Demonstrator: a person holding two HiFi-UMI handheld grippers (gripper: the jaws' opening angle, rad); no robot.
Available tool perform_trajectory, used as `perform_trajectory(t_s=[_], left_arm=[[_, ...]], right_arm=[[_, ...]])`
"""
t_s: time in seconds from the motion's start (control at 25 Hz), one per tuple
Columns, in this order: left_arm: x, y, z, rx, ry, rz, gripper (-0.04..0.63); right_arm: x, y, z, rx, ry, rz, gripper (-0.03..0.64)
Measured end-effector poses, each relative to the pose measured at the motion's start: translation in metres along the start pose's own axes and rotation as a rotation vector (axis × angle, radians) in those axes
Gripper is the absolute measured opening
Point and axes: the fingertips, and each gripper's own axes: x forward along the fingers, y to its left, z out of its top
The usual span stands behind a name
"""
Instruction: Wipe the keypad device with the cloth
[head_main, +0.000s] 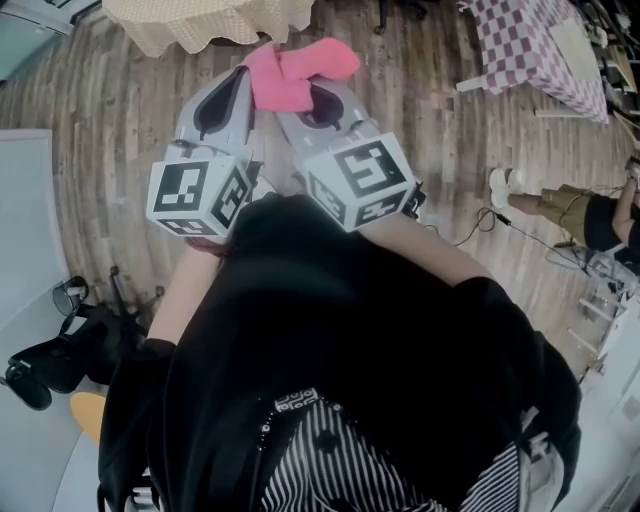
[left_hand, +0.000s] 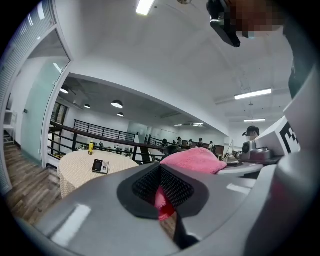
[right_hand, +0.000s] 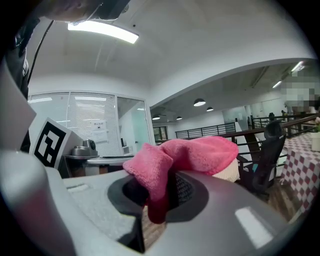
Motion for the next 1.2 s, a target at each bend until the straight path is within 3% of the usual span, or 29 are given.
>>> perform_trajectory(t_s=[0.44,0.68,1.0,1.2], left_arm=[[-0.018,0.100,0.008,0.012,0.019,-0.048,-0.003],[-0.032,0.140,0.011,-0.015,-0.001,-0.040,-0.003],[-0.035,0.186,0.011,-0.034,0.003,0.042,-0.002],[-0.013,0.209,0.021,-0.019,-0.005,0.084,-0.002]], right_arm=[[0.089,0.052,0.001,0.014,-0.011,-0.038,0.067],[0.124,0.077,0.004,-0.005,0.013,-0.011,0.067],[0.170,0.092,0.004,-0.032,0.041,0.090,0.067],[0.201,0.079,0.014,-0.038,0.032,0.134,0.067]])
